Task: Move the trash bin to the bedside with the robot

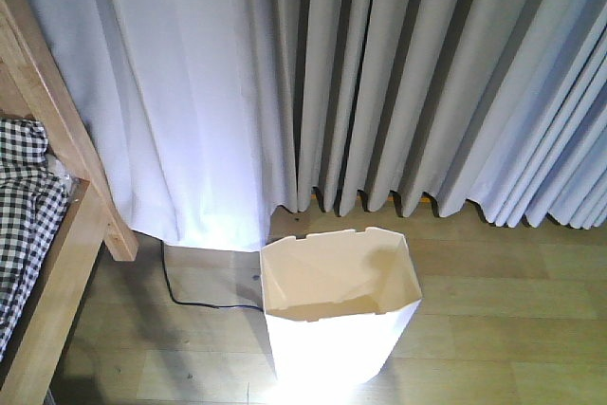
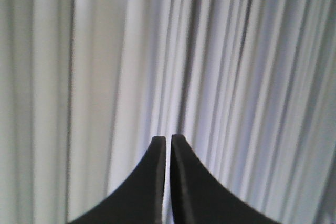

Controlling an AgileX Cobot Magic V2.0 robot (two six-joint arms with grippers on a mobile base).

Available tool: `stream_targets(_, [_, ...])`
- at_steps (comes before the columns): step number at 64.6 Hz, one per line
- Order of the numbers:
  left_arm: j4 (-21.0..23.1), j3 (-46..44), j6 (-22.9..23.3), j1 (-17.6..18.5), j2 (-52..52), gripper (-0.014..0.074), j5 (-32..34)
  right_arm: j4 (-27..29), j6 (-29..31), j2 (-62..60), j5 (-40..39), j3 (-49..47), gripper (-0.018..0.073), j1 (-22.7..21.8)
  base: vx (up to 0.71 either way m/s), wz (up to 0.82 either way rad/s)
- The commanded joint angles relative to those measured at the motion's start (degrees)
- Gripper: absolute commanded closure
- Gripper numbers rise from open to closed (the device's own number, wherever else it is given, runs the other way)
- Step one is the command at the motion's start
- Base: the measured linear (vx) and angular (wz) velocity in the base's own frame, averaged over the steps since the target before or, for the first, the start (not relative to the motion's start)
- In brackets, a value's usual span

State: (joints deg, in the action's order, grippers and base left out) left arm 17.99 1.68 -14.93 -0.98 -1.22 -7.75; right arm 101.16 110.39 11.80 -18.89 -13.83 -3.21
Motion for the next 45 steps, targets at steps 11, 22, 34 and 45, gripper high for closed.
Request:
stream_targets(11, [0.57,1.17,0.1,0.3,-0.43,0.0603,4.44,-32.92,-19.15,0.5,15.04,-1.63,0.0562,-0.02,0.0,0.0])
stream_targets(22, [0.57,1.17,0.1,0.3,-0.43,0.0603,4.44,-77.64,-65.48,0.5,21.5,-1.63,0.0562,-0.02,0.0,0.0])
stream_targets(34, [0.57,1.17,0.1,0.3,-0.43,0.0603,4.44,-101.16,-92.8,0.5,26.99,-1.46,0.0562,-0.02,0.0,0.0])
stream_targets(45, [0.57,1.17,0.1,0.3,-0.43,0.0603,4.44,-109.05,-102.17,-2.02,20.86,3.25,0.0562,-0.02,0.0,0.0])
